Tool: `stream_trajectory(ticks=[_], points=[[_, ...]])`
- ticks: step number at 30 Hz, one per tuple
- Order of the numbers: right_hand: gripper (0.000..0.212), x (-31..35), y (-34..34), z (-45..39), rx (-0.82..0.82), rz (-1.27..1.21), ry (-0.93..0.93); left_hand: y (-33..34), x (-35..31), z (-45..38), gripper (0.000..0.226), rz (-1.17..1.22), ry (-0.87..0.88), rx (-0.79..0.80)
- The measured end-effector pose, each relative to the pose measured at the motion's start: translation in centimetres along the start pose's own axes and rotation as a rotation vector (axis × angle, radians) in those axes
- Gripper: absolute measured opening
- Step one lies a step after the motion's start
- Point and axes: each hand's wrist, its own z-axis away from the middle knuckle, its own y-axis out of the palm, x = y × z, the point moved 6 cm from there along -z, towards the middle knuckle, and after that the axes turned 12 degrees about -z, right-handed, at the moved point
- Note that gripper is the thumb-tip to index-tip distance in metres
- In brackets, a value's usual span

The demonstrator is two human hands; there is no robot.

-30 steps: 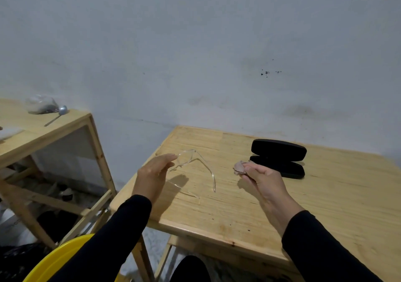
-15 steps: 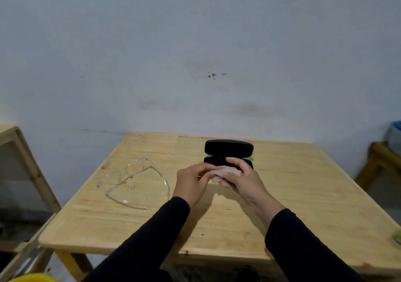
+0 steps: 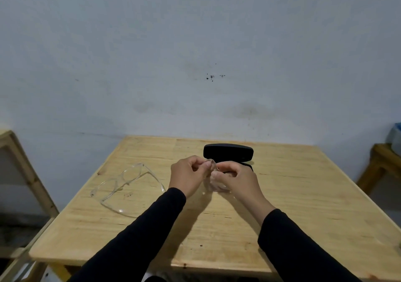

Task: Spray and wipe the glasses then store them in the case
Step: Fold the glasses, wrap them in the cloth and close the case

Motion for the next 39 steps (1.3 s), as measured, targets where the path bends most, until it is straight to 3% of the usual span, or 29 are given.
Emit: stream_trajectory(ticks=[4, 13, 16, 19, 21, 28, 35, 39], points=[[0.004, 0.1, 0.2, -0.8, 0.000, -0.066, -0.010, 0.4, -0.6, -0.2, 0.012, 0.065, 0.018, 0.068], [0.009, 1.2, -0.2, -1.9, 0.108, -0.160, -0.022, 0.6, -1.7, -0.4, 0.018, 0.257, -0.025, 0.122], [0.009, 1.6, -0.4, -1.9, 0.145, -0.147, -0.023, 0.7, -2.7, -0.3, 0.021, 0.213, 0.007, 0.124], [0.018, 2.0, -0.9, -1.7, 0.149, -0.126, -0.019, 0.5, -3.2, -0.6, 0.008, 0.172, 0.044, 0.105], [0.016, 2.4, -1.6, -1.6, 0.129, -0.096, -0.019, 0.1, -3.4, -0.8, 0.001, 0.141, 0.070, 0.092], [0.012, 4.7, -5.3, -1.8, 0.037, 0.095, -0.047, -2.2, -4.1, -1.5, 0.008, 0.066, 0.114, 0.063], [0.017, 7.2, -7.3, -0.9, 0.108, 0.351, -0.065, -4.9, -5.2, -1.7, 0.003, 0.070, 0.162, -0.005], [0.012, 8.1, -8.4, -0.7, 0.081, 0.326, -0.081, -5.8, -5.8, -1.5, 0.009, 0.084, 0.202, -0.018]])
